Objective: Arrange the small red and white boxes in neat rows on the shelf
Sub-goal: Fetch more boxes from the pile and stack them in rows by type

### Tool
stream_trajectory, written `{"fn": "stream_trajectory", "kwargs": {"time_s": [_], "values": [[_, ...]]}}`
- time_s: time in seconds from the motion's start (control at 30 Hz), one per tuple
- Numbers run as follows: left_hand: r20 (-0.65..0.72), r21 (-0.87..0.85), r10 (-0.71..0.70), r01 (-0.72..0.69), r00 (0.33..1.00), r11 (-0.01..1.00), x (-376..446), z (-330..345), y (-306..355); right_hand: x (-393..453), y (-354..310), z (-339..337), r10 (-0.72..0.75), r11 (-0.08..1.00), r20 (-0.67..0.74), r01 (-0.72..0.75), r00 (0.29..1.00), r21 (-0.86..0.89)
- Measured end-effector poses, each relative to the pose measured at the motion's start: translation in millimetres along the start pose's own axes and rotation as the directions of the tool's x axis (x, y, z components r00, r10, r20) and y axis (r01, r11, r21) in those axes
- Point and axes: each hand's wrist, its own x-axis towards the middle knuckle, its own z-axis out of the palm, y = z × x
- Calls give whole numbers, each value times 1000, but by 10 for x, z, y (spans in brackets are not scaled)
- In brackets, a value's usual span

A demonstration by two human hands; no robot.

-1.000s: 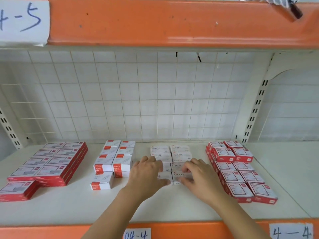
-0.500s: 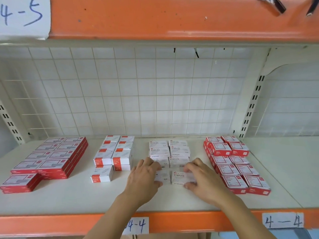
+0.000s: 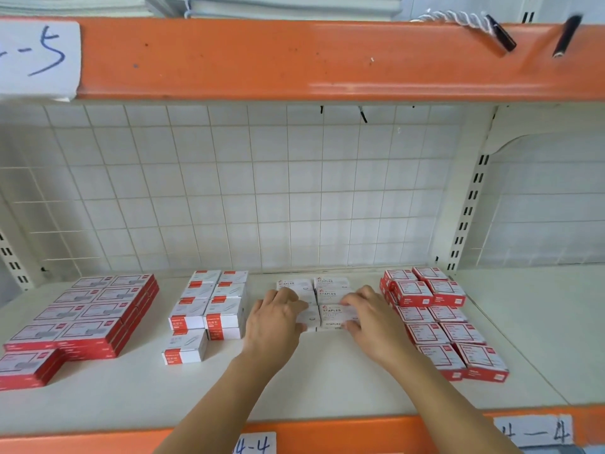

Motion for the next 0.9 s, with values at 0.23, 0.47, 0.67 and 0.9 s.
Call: {"fn": "stream_trajectory", "kwargs": {"time_s": [0.23, 0.47, 0.67, 0.9], "values": [[-6, -86, -7, 6, 1000, 996, -17, 43, -65, 35, 83, 49, 125, 974, 4, -124, 992, 191], [223, -771, -326, 371, 919, 518, 117, -4, 20, 258, -31, -6, 373, 489, 243, -413, 895, 769], [397, -855, -387, 489, 832, 174, 335, -24, 32, 476, -125, 96, 335, 497, 270, -413, 903, 763], [443, -874, -267, 479, 856, 85, 374, 33, -77, 540, -145, 228, 344, 467, 232, -380, 910, 798]]}}
